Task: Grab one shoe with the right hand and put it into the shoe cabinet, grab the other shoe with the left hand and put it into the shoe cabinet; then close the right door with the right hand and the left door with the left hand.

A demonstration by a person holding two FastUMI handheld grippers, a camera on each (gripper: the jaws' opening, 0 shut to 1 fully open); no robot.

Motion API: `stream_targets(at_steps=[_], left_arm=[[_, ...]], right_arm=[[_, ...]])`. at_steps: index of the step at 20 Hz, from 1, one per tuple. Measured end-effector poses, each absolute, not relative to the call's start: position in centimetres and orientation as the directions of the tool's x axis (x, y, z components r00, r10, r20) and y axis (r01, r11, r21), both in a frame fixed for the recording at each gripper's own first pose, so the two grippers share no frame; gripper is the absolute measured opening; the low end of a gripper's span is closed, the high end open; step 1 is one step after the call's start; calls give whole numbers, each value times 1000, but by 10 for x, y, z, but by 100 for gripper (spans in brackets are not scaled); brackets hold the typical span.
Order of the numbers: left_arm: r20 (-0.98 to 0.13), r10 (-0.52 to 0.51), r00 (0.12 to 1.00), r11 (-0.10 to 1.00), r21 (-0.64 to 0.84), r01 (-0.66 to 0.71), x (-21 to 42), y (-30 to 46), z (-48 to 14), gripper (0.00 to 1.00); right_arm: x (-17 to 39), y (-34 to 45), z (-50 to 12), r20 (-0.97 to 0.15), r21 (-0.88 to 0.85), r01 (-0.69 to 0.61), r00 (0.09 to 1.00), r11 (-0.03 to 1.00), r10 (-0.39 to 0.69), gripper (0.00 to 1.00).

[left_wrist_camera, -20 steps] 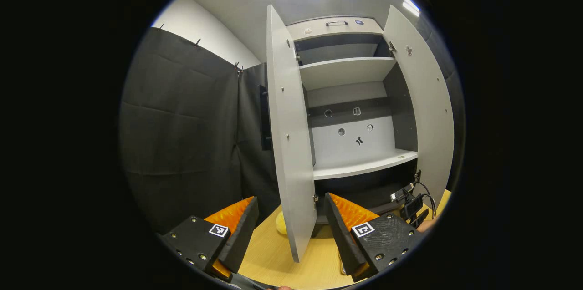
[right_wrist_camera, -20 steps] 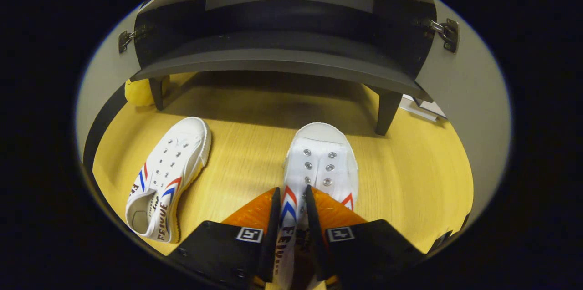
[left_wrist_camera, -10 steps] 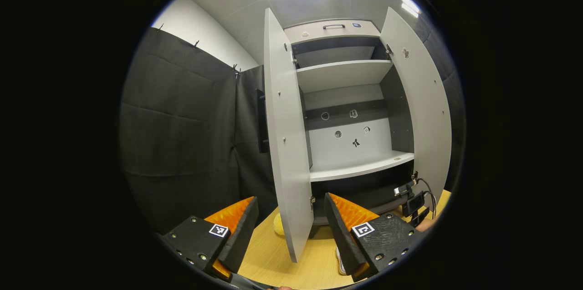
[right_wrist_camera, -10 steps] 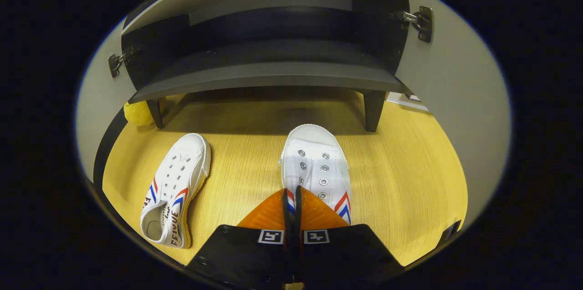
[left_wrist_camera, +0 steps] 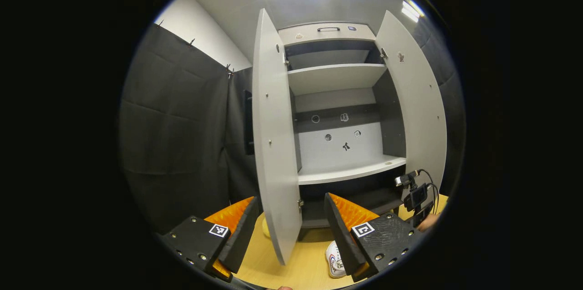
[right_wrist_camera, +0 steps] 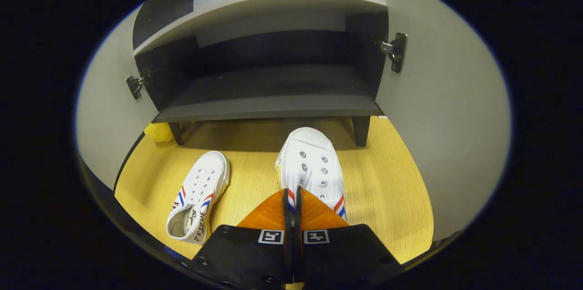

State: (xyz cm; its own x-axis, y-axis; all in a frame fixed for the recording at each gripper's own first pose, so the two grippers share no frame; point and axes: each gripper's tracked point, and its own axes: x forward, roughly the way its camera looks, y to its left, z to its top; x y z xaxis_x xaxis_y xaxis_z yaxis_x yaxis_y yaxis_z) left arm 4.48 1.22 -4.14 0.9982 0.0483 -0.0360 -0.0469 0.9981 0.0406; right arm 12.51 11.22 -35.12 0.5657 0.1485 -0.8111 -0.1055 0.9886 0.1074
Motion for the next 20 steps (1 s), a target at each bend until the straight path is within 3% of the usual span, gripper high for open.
stream_targets(at_steps=[13,20], left_arm=[[-8,-56,998,998,2,56,56,-14,-39,79],[13,-104,995,995,-12,104,60,-25,-39,79]], right_arm=[[148,115,-203,-621,144,-151,756,978,208,1],[189,118,-135,-519,136,-170,827,976,217,1]])
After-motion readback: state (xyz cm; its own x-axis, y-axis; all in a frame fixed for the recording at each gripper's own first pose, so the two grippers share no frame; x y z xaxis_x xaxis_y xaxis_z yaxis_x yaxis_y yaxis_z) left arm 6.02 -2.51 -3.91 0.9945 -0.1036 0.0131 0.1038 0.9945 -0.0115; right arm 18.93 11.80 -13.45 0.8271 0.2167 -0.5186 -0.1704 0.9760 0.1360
